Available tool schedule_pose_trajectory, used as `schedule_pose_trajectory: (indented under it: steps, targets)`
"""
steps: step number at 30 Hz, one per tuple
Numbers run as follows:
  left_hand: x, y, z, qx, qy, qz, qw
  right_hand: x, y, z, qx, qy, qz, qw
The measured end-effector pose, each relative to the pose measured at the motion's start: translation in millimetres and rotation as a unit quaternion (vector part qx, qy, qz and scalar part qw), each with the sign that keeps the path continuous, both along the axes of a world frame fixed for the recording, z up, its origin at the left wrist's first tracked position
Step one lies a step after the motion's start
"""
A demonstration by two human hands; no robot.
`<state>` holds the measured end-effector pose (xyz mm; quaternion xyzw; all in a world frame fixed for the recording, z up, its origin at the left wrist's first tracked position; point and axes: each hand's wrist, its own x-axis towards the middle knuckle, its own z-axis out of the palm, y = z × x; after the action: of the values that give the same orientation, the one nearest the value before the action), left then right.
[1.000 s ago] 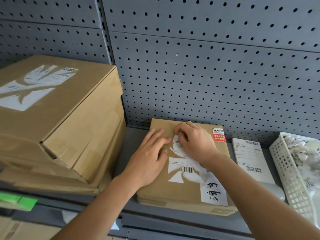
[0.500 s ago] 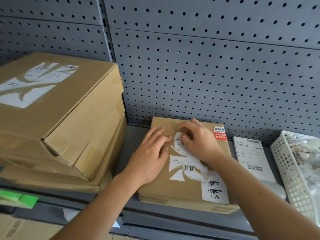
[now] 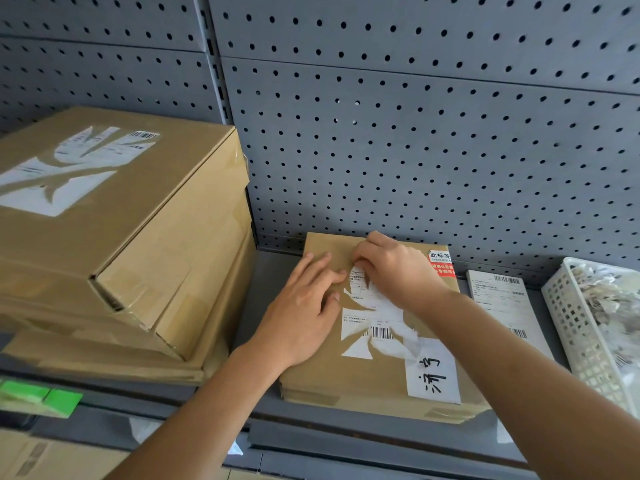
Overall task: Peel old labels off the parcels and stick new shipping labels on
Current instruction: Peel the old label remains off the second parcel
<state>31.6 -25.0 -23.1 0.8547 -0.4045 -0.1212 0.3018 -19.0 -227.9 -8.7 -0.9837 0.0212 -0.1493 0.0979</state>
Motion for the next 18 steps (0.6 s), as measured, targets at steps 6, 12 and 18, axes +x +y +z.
schedule_pose_trajectory:
  steps: [6, 12, 18]
  targets:
    - [-1, 0, 2, 0.003, -0.005, 0.0, 1.0, 6, 4, 1, -0.05, 0.055, 0.0, 0.997]
    - [-2, 0, 3, 0.005, -0.003, 0.001, 1.0, 6, 1, 3, 0.013, 0.102, -0.024, 0.994]
    - [0, 0, 0, -0.003, -0.005, -0.002, 1.0, -8, -2, 3, 0.124, 0.029, -0.018, 0.992]
